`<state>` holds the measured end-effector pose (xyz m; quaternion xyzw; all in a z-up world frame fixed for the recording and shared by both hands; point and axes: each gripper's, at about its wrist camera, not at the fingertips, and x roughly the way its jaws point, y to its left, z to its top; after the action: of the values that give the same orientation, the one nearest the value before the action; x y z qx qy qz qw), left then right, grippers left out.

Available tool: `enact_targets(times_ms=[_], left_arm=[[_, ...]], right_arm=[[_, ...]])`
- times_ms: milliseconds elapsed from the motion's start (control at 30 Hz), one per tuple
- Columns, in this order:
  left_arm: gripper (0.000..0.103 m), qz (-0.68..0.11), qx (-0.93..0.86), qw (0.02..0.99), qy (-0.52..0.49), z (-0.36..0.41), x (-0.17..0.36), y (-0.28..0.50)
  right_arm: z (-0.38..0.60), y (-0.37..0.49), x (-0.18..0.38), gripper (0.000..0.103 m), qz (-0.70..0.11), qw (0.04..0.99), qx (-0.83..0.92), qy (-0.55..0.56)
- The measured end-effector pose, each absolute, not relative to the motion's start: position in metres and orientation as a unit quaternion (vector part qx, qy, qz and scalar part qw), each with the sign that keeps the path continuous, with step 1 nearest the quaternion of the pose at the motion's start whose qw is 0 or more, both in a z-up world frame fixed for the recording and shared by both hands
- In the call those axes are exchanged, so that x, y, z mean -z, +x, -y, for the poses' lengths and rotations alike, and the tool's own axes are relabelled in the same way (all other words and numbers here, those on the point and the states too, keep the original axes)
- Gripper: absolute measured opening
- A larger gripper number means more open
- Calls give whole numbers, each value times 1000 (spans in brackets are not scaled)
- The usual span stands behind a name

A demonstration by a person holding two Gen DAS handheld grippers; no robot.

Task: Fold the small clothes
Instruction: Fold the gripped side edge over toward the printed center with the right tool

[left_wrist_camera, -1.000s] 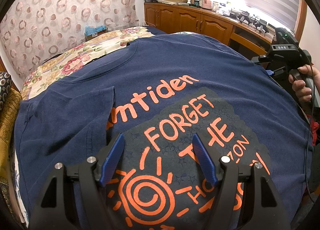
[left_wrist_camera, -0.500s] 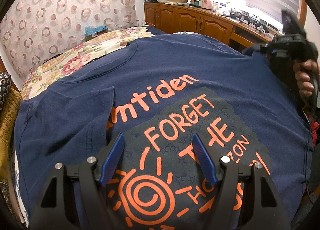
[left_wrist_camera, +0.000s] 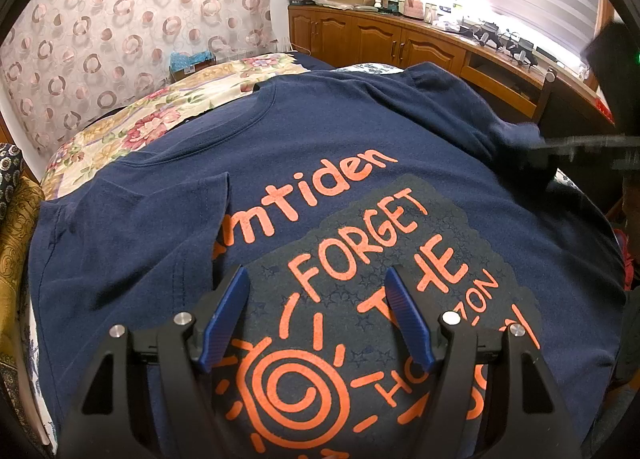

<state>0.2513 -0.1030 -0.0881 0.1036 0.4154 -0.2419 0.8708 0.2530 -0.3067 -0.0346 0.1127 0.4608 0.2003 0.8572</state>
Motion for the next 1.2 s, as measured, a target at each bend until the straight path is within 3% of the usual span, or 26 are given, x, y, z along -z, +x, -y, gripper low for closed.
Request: enact_targets(times_ms=[100,167,300,500,867,933,1067,1200], left_arm=[[71,-415,242,871,104,103,88,251],[71,-415,242,871,104,103,88,251],[71,-415,242,871,103,103,88,251],[71,-415,242,871,103,102,88,251],[72,-415,239,871,106,104,88,251],[72,-415,238,872,105,103,87,251],[72,-415,239,872,106,102,87,250],[72,-415,239,872,104,103,87,251]], right_arm=[[310,246,39,12,-468,859,-177,105],[318,239,32,27,-461,867,-160,103],[341,225,7,38,-429,890,-126,89],[373,231,1,45,-412,907,-60,70],[421,275,66,47,-477,860,-44,174],[423,277,68,46,-476,858,-53,187],[420,276,56,7,-453,877,-51,154],[415,274,38,3,-425,893,-69,135]])
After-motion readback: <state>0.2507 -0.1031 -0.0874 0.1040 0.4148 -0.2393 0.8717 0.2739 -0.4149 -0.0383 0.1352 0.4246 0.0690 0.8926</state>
